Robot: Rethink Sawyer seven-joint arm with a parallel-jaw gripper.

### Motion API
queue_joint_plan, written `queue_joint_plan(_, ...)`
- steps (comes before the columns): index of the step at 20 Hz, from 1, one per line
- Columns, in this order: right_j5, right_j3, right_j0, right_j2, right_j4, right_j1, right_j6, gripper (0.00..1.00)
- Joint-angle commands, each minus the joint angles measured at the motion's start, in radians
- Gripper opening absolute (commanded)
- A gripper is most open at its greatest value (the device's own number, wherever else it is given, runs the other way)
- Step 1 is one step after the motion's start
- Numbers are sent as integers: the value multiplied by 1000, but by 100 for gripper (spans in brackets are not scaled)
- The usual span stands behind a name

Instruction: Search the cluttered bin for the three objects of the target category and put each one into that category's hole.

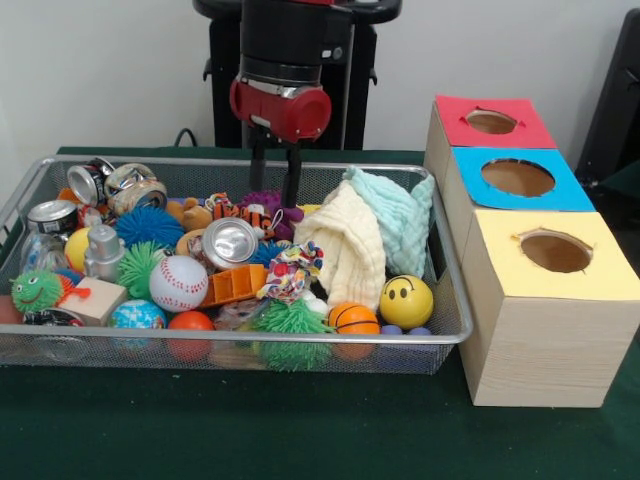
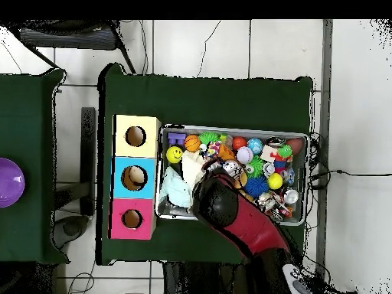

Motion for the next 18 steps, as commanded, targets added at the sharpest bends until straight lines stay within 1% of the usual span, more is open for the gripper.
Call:
queue_joint_plan(1, 37, -74, -24, -32, -24, 66, 102, 100)
queue_joint_plan(3, 34, -70, -36, -25, -30, 73, 100, 100)
queue_joint_plan(6, 12, -52, -65, 6, -44, 89, 105, 100)
queue_joint_plan(9, -21, -37, -97, 46, -59, 119, 116, 100)
queue_joint_plan(12, -49, -32, -116, 69, -76, 147, 129, 100)
queue_joint_plan(18, -43, -45, -154, 107, -106, 196, 121, 100)
